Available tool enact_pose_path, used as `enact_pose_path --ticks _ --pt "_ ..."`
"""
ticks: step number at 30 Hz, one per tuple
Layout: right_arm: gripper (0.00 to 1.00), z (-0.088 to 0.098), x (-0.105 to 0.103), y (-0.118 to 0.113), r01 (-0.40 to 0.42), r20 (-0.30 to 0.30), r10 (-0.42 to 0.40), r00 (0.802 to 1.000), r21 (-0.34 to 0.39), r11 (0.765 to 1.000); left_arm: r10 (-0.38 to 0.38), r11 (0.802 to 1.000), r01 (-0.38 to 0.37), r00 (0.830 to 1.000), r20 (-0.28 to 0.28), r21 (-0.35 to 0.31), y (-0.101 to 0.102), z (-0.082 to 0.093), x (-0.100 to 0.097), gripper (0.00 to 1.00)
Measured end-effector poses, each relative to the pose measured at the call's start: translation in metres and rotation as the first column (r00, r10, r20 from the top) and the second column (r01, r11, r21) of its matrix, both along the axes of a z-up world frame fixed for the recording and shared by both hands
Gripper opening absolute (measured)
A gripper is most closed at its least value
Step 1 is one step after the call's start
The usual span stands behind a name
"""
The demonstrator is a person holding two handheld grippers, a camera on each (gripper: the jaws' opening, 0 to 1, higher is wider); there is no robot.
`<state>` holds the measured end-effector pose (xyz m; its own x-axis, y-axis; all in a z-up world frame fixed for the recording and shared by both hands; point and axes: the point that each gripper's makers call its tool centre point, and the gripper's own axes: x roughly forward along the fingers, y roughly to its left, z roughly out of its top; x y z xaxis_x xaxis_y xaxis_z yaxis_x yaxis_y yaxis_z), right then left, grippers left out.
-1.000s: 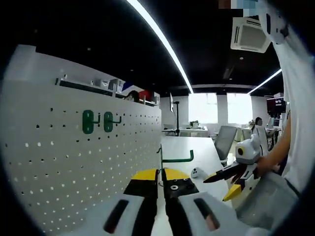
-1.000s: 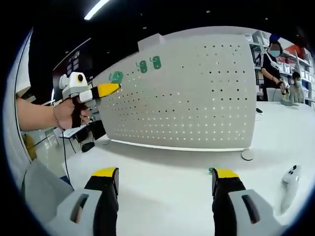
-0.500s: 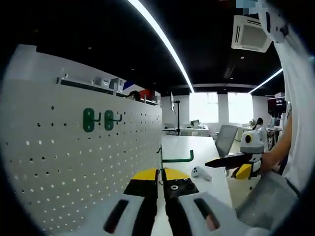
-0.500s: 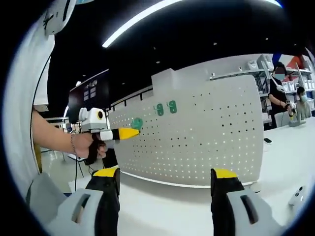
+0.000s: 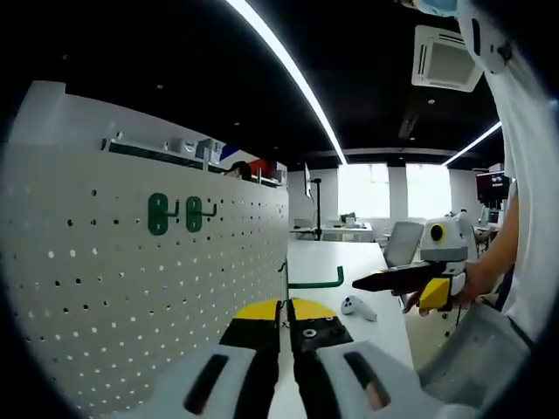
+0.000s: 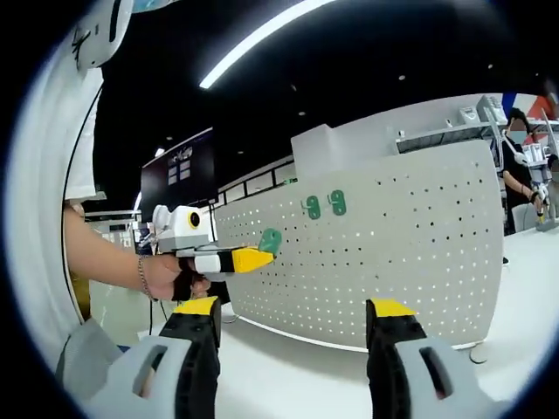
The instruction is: Insert the hook assembly into the mounting plate slot until the hook locks in place.
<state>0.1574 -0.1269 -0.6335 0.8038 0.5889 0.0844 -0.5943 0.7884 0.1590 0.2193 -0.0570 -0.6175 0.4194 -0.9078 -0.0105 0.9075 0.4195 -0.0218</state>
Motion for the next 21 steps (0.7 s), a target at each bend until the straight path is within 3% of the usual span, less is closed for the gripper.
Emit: enact_pose_path --ticks 21 --pt "0.61 0.020 0.019 0.042 -0.076 0.026 0.075 0.997 0.035 0.997 0.028 1.000 -0.028 1.000 0.006 -0.011 0.010 0.003 0.001 0.03"
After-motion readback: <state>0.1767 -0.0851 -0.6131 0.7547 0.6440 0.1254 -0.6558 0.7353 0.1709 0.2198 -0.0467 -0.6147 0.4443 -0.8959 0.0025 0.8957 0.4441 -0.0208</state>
